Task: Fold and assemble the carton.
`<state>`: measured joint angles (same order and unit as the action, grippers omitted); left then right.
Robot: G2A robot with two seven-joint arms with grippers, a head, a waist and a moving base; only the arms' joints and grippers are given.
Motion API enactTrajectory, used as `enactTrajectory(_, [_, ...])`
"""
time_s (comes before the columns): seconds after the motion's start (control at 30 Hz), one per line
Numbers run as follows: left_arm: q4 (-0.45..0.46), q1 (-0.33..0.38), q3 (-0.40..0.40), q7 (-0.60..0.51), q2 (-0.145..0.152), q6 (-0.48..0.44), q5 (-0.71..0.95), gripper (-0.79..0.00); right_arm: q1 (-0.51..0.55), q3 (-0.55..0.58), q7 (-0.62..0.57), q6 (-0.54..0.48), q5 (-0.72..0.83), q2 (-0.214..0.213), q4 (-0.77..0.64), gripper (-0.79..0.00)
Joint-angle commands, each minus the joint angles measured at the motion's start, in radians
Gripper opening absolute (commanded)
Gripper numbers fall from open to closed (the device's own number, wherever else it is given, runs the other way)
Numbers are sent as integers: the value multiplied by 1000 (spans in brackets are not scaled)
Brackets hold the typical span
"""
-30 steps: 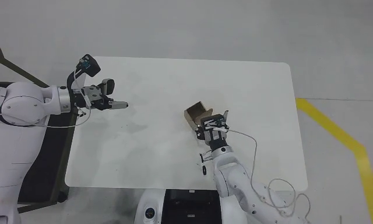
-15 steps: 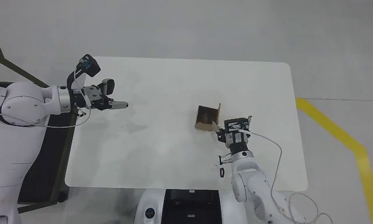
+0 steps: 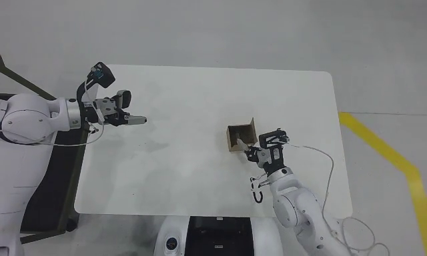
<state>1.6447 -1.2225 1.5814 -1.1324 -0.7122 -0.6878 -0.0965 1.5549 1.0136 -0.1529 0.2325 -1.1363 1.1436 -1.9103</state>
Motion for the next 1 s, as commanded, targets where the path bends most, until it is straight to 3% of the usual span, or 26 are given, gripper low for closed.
enactTrajectory(0.0, [0,0,0,0,0,0,0,0,-8,0,0,-8,20,4,11,-9])
enactTrajectory(0.03, [0,0,0,0,0,0,0,0,-10,1,-3,-13,28,5,15,-86])
enactTrajectory(0.1, [0,0,0,0,0,0,0,0,-11,6,-15,-23,40,6,18,-126])
enactTrajectory(0.23, [0,0,0,0,0,0,0,0,-2,19,-32,-49,57,7,12,-400])
enactTrajectory(0.83, [0,0,0,0,0,0,0,0,-8,62,-103,-105,130,17,23,-508])
enactTrajectory(0.9, [0,0,0,0,0,0,0,0,-11,65,-106,-110,138,18,26,-585])
enactTrajectory(0.97, [0,0,0,0,0,0,0,0,-10,72,-97,-103,143,20,29,-785])
